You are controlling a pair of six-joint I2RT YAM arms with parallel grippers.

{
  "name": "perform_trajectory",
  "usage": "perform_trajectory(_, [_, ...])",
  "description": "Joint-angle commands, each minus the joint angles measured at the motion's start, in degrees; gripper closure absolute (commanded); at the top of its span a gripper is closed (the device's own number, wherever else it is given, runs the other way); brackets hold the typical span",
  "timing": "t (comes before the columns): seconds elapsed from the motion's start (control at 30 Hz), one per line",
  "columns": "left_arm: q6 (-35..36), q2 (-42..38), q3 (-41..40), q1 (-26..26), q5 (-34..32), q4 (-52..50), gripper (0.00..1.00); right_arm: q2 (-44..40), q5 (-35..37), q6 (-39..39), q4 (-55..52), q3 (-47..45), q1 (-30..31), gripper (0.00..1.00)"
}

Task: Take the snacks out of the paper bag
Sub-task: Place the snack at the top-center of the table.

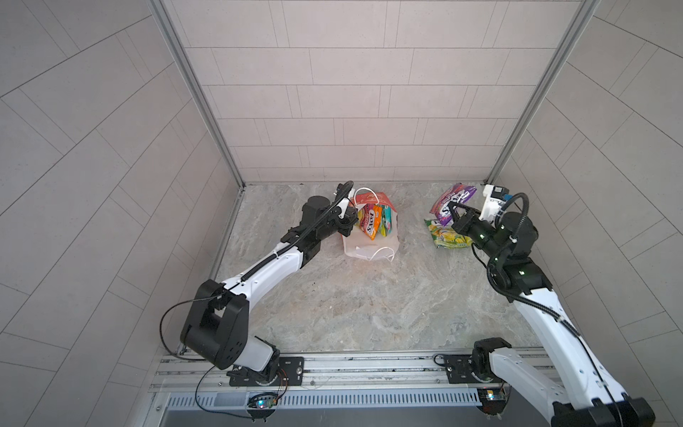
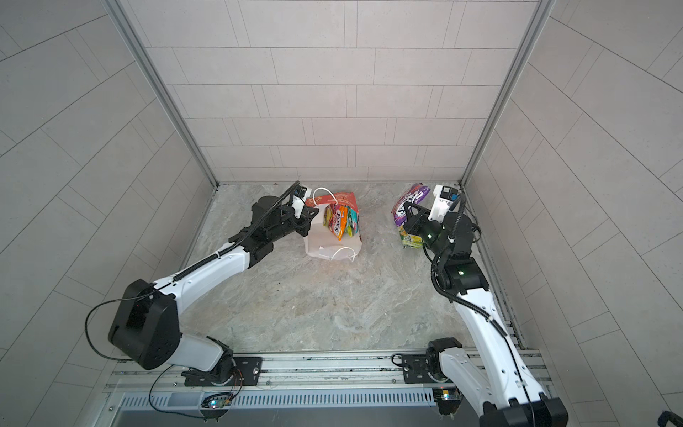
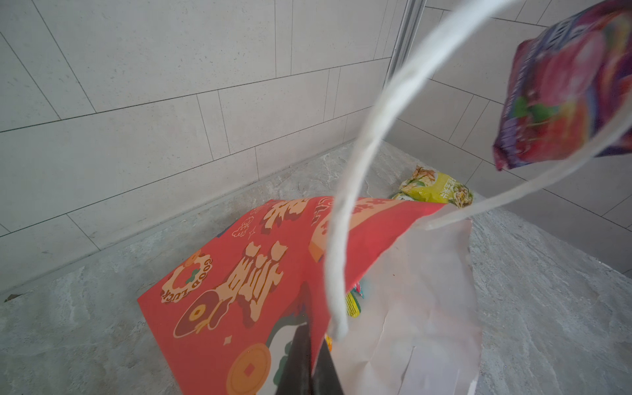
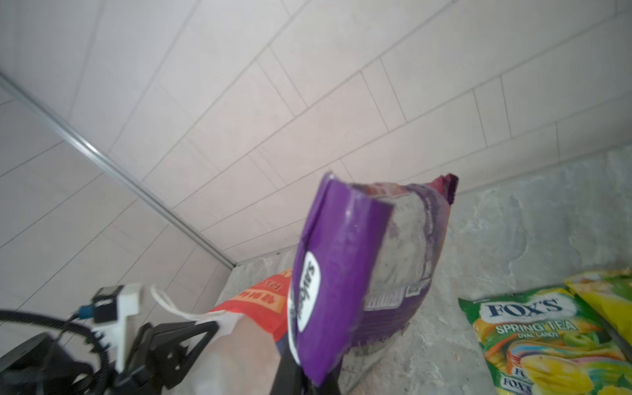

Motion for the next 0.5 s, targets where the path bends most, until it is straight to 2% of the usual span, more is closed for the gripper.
perform_trajectory(0.0, [1.11,-1.45,-1.17,0.54,-3.27,-1.36,1.0,3.99,0.54,5.12,8.44,-2.57,-0.08,1.0])
perform_trajectory(0.2, [0.53,-0.69,-1.11,0.55,-2.41,-0.47,1.0,12.89,6.92,11.7,15.68,-5.42,1.24,1.0])
perform_trajectory(0.33, [0.43,-0.28,-1.0,0.51,-2.15,-0.4,1.0,17.01,13.79,14.19,16.53,-4.63,4.16,1.0])
perform_trajectory(0.47, [0.25,-0.25,-0.88,0.55,-2.06,-0.4,1.0,22.2,15.15,18.27,17.47,-2.88,6.01,1.0])
